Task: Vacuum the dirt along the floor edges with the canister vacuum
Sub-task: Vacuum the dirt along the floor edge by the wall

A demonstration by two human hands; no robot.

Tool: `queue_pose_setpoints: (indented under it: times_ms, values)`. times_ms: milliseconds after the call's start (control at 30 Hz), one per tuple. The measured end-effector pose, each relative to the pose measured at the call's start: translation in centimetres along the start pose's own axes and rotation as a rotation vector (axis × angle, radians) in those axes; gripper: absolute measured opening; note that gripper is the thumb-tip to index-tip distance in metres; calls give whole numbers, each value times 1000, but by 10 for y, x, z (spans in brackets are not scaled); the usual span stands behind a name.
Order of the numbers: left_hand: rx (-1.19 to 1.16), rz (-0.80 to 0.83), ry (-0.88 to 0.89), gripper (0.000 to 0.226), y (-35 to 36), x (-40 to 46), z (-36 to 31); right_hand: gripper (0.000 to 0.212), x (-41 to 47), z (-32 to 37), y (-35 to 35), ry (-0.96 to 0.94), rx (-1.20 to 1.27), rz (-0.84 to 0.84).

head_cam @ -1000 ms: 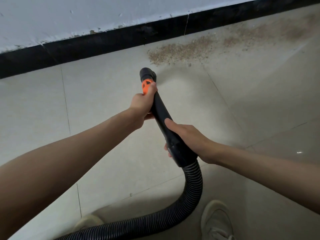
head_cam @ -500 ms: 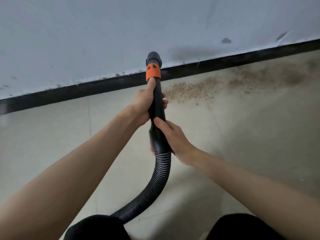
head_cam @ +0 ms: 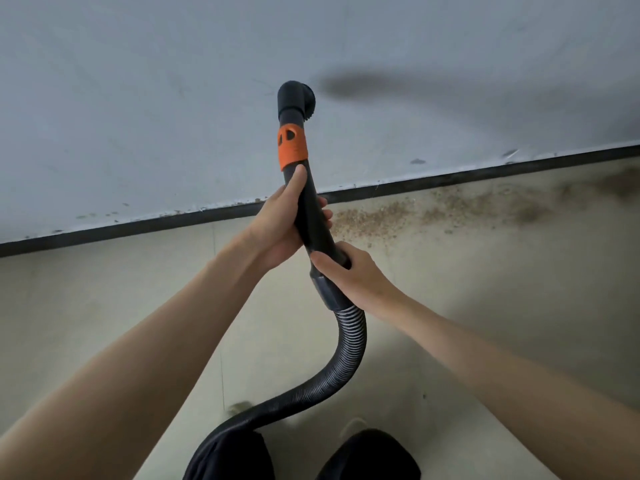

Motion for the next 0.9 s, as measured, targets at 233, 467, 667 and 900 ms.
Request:
queue_pose_setpoints:
  times_ms: [233,467,667,900]
  values:
    - [95,81,69,22,105,-76,-42,46,-69,69,-75,-3,5,5]
    - [175,139,152,16,174,-121,-81,47,-106,130,-123,-51,20,65]
    - [221,147,233,16,217,-139,-108,17,-117,170,-159,-87,11,129]
    - [113,143,339,20,256,-135,-131,42,-107,180,-210,-117,39,89]
Point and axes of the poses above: each hand's wrist, its own x-axis towards the middle knuckle, its own y-axis out of the palm, z = x × y, the point moved 9 cm from there along x, towards the middle knuckle, and after that the axes turned 8 degrees about -x, right-handed, at the moved point
